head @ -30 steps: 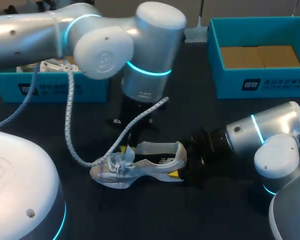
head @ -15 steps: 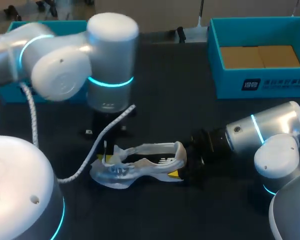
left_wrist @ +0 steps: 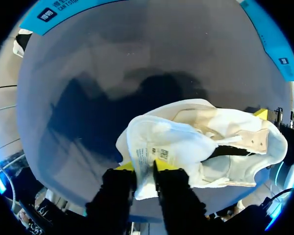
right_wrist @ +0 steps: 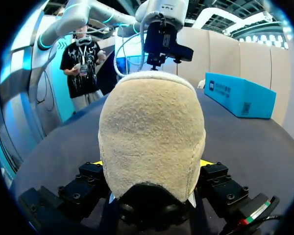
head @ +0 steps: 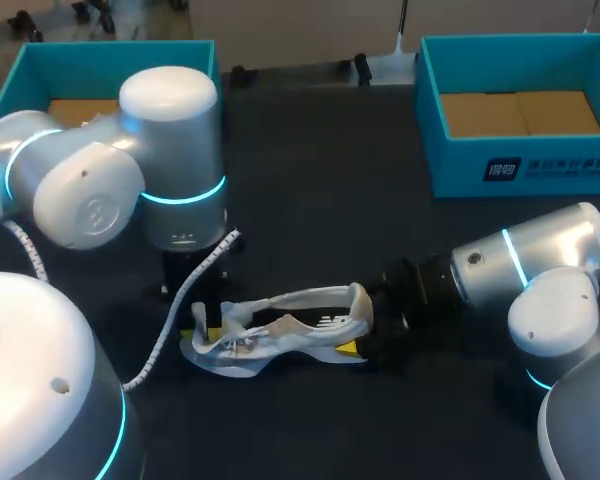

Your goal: Take the shoe out of the shoebox, open the shoe tongue, remove and reinsert the insole, then place the shoe into the shoebox

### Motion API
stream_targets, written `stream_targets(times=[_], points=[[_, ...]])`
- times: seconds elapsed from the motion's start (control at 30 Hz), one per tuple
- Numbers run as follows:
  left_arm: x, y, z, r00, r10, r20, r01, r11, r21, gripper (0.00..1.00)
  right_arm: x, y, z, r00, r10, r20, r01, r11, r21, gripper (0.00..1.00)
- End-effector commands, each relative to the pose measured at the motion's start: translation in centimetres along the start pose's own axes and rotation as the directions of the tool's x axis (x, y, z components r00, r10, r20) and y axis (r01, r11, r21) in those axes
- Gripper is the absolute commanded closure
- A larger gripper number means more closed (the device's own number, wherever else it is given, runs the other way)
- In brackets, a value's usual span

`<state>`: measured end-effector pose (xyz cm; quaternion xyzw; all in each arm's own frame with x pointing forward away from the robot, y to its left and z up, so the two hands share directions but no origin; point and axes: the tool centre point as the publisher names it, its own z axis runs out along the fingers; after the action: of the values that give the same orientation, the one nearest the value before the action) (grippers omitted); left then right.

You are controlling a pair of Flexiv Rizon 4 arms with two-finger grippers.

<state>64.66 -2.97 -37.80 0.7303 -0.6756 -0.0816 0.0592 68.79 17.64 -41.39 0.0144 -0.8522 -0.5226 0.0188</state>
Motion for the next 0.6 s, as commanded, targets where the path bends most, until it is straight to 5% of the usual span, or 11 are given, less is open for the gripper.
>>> stream_targets(times=[0.03, 0.3, 0.6], points=[[-1.3, 0.2, -0.4, 1.000, -0.013, -0.022, 0.013, 1.000, 0.004, 0.51, 0.0, 0.1, 0.0, 1.000, 0.001, 0.000, -0.001, 1.000, 0.007, 1.00], [-2.8, 0.1, -2.1, 0.999, -0.028, -0.021, 0.029, 0.999, 0.016, 0.13, 0.0, 0.1, 0.0, 1.000, 0.001, 0.000, -0.001, 1.000, 0.007, 1.00], [-2.2, 0.6, -5.7, 0.997, 0.036, -0.074, -0.031, 0.997, 0.078, 0.11, 0.0, 0.1, 0.0, 1.000, 0.001, 0.000, -0.001, 1.000, 0.007, 1.00]])
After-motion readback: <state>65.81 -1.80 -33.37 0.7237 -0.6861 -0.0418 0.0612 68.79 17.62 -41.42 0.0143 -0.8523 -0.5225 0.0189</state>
